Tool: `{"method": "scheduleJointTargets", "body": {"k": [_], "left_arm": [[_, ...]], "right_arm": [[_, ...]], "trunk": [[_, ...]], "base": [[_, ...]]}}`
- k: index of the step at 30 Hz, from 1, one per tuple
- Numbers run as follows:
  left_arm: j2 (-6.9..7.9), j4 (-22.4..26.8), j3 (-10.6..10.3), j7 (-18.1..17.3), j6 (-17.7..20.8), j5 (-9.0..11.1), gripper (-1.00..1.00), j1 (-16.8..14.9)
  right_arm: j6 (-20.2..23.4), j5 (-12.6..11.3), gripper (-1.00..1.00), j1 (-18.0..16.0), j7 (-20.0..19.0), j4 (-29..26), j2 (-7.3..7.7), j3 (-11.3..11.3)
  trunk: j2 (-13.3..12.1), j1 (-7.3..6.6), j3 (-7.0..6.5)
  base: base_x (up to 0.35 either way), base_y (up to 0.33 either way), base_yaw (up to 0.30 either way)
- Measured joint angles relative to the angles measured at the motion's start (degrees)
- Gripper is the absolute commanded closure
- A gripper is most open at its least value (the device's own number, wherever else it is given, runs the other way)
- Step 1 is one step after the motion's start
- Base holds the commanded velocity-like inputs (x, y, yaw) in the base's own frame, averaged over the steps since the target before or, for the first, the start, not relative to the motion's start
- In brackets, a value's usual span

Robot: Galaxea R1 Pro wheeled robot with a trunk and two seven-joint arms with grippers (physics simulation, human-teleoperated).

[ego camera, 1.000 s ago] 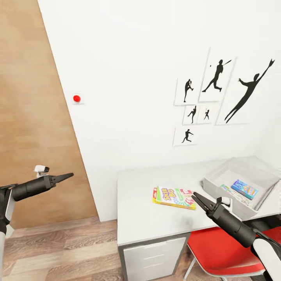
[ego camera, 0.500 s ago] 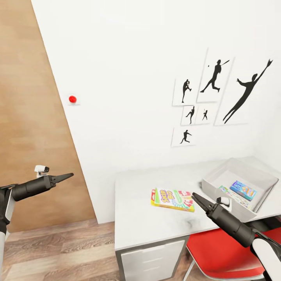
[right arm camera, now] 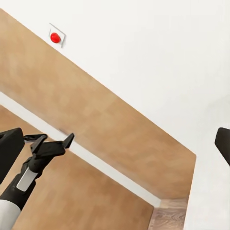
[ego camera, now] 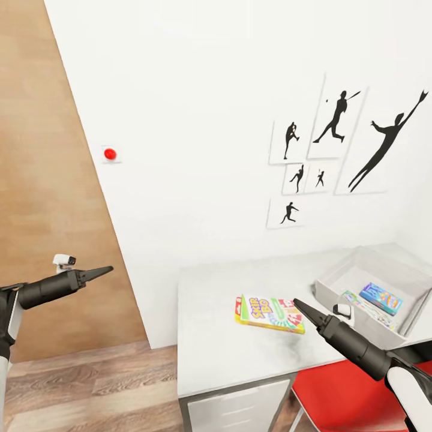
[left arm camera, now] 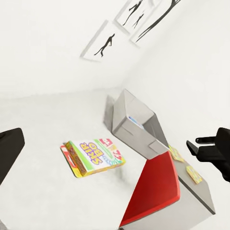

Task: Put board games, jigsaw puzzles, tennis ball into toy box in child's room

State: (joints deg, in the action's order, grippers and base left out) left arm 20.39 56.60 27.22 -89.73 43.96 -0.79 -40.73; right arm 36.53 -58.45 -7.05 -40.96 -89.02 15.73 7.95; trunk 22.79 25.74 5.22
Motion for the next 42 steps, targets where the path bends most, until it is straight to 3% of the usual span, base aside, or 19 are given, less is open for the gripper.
{"method": "scheduleJointTargets", "body": {"k": [13, 42], "left_arm": [[-0.01, 0.00, 0.00, 0.00, -0.01, 0.00, -1.00, 0.00], [0.00, 0.01, 0.00, 0.00, -0.02, 0.00, -1.00, 0.00]], "right_arm": [[0.07, 0.05, -1.00, -0.01, 0.24, -0.01, 0.00, 0.08], [-0.10, 0.05, -1.00, -0.02, 0.48, 0.08, 0.00, 0.09]], "trunk": [[0.00, 0.00, 0.00], [0.00, 0.00, 0.00]], "base": [[0.111, 0.032, 0.000], [0.005, 0.014, 0.000]]}}
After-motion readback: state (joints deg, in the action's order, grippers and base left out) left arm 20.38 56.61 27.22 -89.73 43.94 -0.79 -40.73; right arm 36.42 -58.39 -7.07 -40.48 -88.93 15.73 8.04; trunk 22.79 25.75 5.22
